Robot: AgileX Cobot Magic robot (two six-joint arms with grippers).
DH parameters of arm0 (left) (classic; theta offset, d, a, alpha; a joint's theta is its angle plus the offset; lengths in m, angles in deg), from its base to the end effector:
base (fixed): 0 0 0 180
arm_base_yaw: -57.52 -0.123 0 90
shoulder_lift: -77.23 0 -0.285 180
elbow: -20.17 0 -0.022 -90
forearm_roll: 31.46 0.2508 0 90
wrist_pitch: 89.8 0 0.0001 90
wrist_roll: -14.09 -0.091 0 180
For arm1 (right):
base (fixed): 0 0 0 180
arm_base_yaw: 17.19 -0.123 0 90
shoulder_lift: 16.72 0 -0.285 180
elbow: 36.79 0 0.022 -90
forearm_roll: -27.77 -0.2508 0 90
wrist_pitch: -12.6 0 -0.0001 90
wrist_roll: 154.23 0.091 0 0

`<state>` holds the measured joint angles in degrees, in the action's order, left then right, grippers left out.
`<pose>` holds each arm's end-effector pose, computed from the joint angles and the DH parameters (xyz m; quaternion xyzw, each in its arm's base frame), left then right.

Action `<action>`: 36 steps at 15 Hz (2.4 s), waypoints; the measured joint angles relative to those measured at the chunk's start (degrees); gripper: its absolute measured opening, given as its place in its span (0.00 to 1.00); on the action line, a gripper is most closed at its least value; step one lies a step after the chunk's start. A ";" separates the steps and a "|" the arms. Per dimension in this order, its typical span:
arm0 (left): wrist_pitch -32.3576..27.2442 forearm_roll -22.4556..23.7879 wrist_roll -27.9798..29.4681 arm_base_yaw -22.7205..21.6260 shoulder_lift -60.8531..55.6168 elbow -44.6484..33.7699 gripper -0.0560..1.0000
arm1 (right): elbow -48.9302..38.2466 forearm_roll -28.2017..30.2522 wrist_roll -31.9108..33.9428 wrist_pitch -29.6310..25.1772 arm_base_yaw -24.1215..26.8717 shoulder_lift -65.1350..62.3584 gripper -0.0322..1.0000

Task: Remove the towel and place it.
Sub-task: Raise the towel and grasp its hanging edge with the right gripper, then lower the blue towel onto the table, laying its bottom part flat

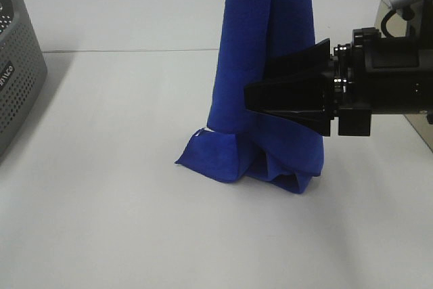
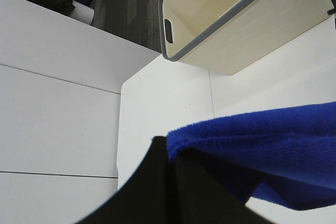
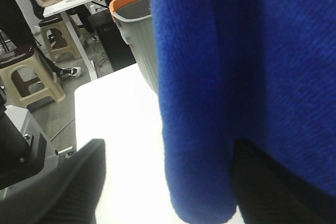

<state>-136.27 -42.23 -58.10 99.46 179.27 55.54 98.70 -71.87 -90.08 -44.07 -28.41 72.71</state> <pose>0.2627 -0.2526 0.4865 0.6884 0.4655 0.0539 0.5536 0.2187 0.1199 0.2243 -0.3625 0.7133 0.4120 0.4358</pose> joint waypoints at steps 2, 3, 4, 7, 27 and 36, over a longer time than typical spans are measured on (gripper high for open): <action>0.00 -0.52 0.00 0.00 0.00 0.00 0.05 | 0.23 0.00 -0.46 1.09 0.00 0.34 0.65; 0.00 -1.32 0.00 0.00 0.00 0.00 0.05 | 0.97 0.00 -0.46 1.03 0.00 1.38 0.65; 0.00 -2.01 0.00 0.00 0.00 0.00 0.05 | 2.06 0.06 -0.46 1.03 0.00 2.46 0.65; 0.00 -2.64 0.00 0.00 0.00 0.00 0.05 | 5.96 0.00 -0.46 1.03 0.00 5.44 0.65; -3.27 9.22 32.03 0.00 3.09 0.00 0.05 | 21.14 65.15 79.87 -5.67 0.00 -19.42 0.03; -22.86 11.34 55.23 0.00 -3.27 0.00 0.05 | 50.19 85.26 94.14 -12.83 0.00 -20.11 0.03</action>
<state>-159.13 -30.89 -2.87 99.46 176.00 55.54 148.90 13.38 4.05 -56.90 -28.41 52.60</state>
